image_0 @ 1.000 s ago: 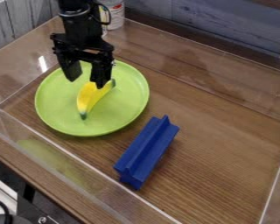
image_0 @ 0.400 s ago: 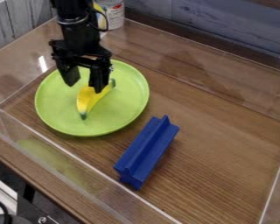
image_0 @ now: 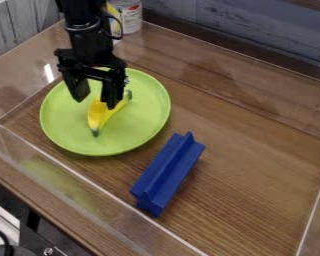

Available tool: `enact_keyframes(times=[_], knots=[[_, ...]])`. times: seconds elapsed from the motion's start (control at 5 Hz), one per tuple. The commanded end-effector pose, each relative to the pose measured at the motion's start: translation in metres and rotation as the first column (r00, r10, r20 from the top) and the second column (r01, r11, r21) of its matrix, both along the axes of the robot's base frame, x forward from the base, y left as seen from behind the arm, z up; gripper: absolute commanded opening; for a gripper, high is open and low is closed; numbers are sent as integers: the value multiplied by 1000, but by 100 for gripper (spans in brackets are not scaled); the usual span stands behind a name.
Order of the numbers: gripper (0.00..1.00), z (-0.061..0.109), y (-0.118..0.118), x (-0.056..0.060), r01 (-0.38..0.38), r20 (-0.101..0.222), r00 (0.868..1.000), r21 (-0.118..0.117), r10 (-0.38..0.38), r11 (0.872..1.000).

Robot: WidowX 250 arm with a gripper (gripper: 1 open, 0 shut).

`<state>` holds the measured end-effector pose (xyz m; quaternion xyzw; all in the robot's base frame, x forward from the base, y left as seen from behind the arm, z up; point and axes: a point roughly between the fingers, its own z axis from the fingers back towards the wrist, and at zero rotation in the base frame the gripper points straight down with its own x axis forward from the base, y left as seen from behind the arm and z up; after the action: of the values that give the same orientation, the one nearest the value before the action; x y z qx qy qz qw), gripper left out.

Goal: Remove the banana from inside the green plate and put it on the table

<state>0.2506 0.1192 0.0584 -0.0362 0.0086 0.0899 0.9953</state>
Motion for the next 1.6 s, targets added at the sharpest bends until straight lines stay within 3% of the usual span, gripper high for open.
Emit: enact_keyframes(times=[0.0,0.8,1.0,1.4], knots=[[100,0,2,3,5,18,1000,19,-5,1000],[100,-24,3,4,-2,-12,1000,31,3,1000],[0,-27,4,5,-6,-14,1000,30,6,1000],[0,12,3,9,-20,22,1000,-1,20,1000]])
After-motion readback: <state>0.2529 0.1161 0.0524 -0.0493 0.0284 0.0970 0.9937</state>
